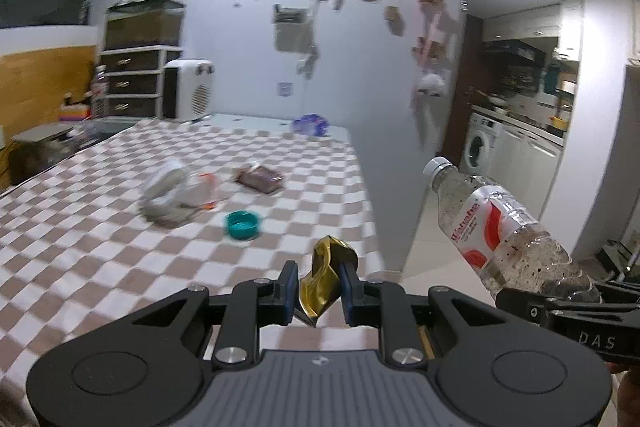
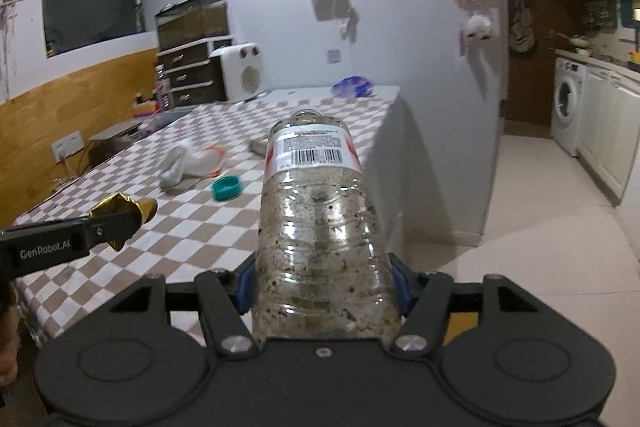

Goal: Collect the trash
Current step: 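Carry the wrapper and bottle with both tools over the yellow wastebasket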

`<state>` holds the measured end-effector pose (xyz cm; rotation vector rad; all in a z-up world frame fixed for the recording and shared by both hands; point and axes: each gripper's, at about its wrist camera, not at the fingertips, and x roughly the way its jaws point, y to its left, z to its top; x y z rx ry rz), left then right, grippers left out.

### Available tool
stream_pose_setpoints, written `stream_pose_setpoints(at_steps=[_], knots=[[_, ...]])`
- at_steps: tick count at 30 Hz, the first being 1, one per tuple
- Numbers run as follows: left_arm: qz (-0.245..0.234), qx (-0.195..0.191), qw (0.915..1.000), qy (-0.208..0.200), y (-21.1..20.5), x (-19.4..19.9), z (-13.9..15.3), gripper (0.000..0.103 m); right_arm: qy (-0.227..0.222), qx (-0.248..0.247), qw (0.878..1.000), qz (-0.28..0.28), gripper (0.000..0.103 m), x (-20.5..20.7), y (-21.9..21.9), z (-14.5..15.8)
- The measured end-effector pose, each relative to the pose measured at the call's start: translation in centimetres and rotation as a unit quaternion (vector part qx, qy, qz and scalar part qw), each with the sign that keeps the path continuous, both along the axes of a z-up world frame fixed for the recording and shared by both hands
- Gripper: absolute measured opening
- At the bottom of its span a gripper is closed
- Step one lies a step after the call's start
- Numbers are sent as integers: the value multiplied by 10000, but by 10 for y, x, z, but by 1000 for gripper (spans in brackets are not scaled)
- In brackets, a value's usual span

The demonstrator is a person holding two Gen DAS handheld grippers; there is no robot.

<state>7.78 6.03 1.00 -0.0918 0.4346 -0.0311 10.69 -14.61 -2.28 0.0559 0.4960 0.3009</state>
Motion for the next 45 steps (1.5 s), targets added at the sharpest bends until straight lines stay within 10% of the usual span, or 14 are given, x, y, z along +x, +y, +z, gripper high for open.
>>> stream_pose_setpoints(at_steps=[24, 45], knots=[[-1636, 374, 9850, 403, -167, 118, -3, 23, 259, -95, 9895, -1415, 64, 40, -131, -8], [-2273, -69, 9513, 2083, -246, 257, -110, 23, 1508, -150, 9662, -2084, 64, 115, -195, -91]])
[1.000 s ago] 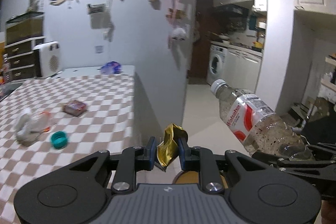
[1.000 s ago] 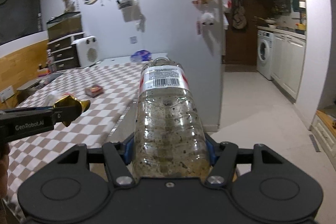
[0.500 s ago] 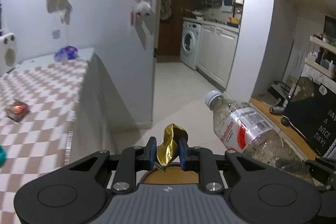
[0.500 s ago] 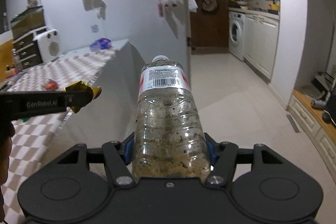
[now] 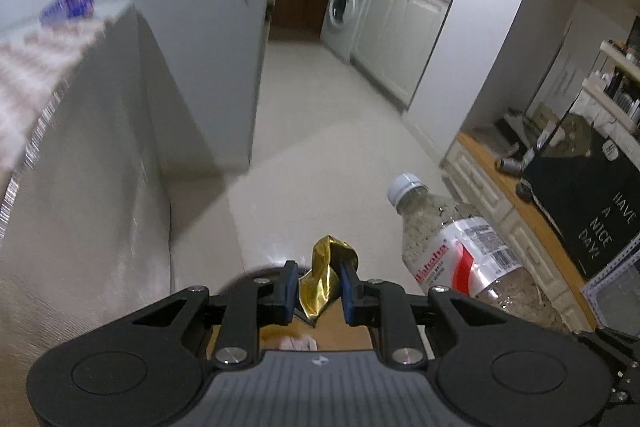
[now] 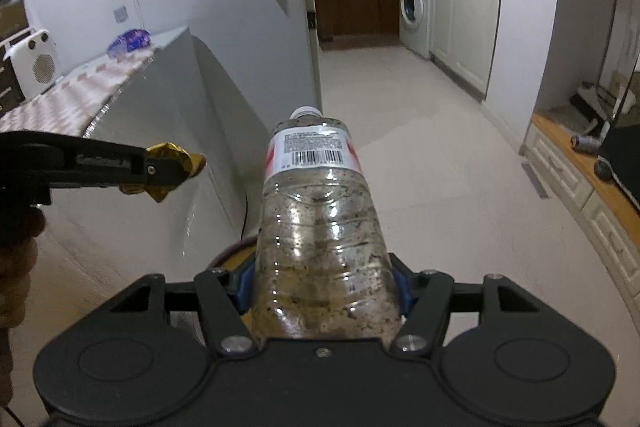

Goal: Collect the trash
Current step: 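Carry the wrapper and bottle with both tools over the yellow wastebasket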

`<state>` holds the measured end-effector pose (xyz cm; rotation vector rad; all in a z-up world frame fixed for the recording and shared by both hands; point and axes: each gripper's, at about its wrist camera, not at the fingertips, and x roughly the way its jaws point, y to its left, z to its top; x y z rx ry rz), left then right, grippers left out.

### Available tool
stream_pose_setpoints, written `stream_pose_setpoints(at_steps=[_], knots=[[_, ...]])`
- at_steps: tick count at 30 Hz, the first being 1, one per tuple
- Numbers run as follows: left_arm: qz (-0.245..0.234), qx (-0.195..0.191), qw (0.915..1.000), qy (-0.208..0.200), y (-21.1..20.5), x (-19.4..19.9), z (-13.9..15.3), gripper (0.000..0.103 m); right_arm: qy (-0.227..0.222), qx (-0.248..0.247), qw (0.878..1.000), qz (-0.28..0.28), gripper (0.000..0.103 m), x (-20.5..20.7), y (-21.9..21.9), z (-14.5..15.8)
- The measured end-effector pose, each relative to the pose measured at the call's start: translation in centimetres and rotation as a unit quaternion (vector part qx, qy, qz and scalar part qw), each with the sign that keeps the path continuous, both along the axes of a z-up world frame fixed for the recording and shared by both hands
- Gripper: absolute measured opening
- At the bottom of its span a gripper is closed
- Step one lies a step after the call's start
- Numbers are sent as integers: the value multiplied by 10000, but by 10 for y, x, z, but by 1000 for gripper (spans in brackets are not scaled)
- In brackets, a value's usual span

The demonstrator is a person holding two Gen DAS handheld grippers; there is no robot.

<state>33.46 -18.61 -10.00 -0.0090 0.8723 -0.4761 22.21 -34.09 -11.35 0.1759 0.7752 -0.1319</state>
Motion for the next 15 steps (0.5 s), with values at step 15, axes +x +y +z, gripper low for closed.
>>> stream_pose_setpoints(at_steps=[15], knots=[[28, 455, 9863, 1587, 14, 54, -90, 23, 1531, 428, 9862, 462, 64, 82, 10, -76]])
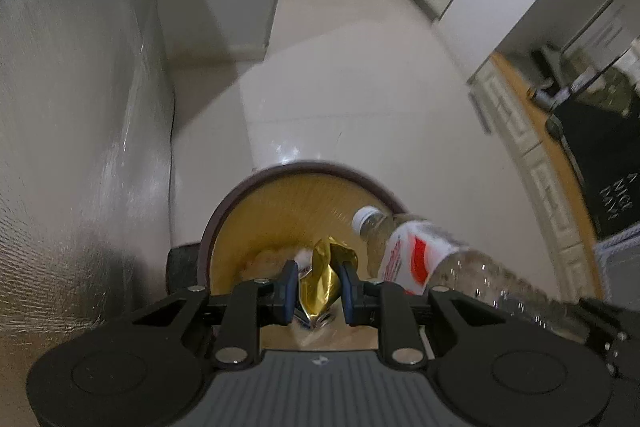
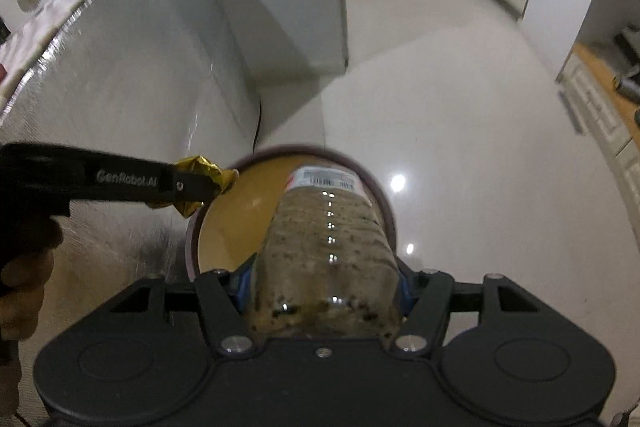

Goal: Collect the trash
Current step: 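Carry the wrapper and bottle with both tools over the yellow wastebasket, then open the left tool to drop the wrapper while the right tool drops the bottle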

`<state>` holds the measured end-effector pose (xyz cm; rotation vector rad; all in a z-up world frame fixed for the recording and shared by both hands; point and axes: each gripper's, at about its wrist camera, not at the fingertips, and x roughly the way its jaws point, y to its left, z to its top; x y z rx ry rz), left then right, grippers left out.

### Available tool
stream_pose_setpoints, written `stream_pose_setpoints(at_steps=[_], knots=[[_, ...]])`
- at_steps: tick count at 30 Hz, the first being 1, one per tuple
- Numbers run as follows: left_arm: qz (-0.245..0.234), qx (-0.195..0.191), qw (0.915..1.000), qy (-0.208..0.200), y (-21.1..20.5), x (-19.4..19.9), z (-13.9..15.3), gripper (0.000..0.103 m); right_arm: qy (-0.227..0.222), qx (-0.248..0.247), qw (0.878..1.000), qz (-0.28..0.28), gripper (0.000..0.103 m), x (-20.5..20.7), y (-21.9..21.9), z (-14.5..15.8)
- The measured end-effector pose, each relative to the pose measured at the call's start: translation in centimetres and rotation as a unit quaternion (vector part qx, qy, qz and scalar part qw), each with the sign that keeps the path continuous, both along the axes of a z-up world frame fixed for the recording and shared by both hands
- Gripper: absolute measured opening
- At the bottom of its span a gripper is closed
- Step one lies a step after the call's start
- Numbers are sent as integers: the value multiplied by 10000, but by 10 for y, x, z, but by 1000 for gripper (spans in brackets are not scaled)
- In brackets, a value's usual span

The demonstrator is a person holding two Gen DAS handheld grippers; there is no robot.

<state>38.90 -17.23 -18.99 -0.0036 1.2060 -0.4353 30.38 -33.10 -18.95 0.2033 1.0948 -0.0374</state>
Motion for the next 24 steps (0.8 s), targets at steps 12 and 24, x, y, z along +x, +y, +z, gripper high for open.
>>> stream_pose_setpoints(at_steps=[12, 24], knots=[[-68, 168, 9989, 436, -2, 7, -19, 23, 619, 260, 9973, -296, 64, 42, -6, -50], [-235, 559, 9973, 404, -15, 3, -31, 26, 761, 704, 9928, -597, 67, 56, -12, -66]])
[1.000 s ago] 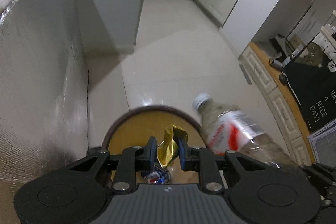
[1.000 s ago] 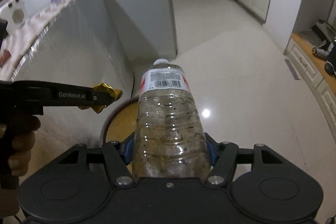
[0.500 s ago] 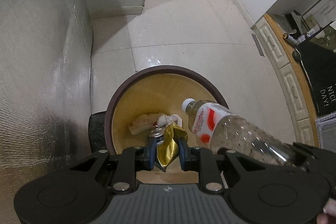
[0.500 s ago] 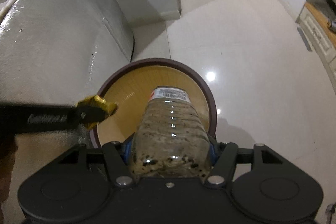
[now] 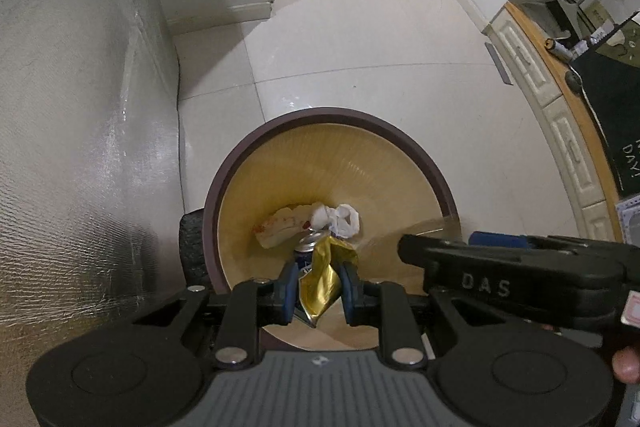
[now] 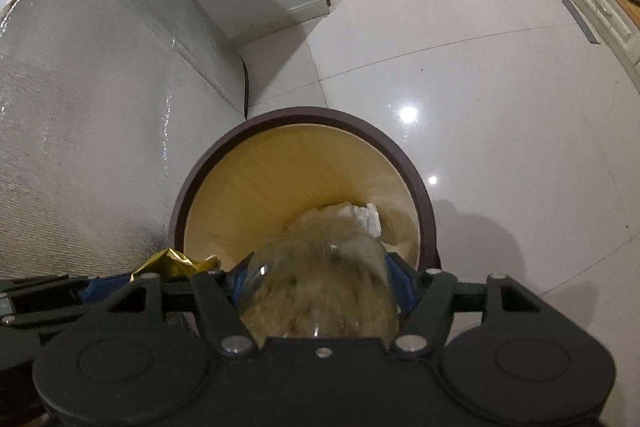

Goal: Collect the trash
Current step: 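Open the left tool to drop the wrapper while the right tool drops the bottle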

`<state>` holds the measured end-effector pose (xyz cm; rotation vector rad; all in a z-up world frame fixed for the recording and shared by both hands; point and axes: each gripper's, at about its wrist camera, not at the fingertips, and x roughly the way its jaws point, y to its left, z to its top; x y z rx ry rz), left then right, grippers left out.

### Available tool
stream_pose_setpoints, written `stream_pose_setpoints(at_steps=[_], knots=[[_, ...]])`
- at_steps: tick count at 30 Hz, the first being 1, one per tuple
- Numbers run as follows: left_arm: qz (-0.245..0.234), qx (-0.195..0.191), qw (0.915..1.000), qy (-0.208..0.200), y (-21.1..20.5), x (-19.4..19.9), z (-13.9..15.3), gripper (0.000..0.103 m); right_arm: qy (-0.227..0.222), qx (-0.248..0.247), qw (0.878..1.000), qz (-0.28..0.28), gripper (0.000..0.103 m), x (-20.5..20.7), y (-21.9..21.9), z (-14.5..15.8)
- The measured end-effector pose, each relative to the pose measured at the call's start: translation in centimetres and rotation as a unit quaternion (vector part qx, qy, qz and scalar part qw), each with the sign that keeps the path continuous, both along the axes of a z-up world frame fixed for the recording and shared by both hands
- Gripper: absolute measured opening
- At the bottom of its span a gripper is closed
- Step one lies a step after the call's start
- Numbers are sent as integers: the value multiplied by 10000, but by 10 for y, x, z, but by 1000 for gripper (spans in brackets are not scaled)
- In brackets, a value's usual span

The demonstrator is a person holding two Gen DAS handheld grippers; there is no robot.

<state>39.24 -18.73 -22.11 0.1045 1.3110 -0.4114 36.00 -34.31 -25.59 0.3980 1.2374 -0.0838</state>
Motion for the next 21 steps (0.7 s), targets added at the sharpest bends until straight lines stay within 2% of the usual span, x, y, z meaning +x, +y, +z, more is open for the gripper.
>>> stream_pose_setpoints(at_steps=[2, 5, 21], knots=[[71, 91, 9999, -27, 1, 1, -1, 41, -1, 11, 10000, -10, 67, 0, -1, 0], [219, 148, 9996, -25, 3, 2, -2, 55, -13, -41, 10000, -52, 67, -1, -5, 1], [318, 183, 9993, 0, 7, 4, 0, 74, -92, -60, 9999, 4, 67, -9, 0, 0]])
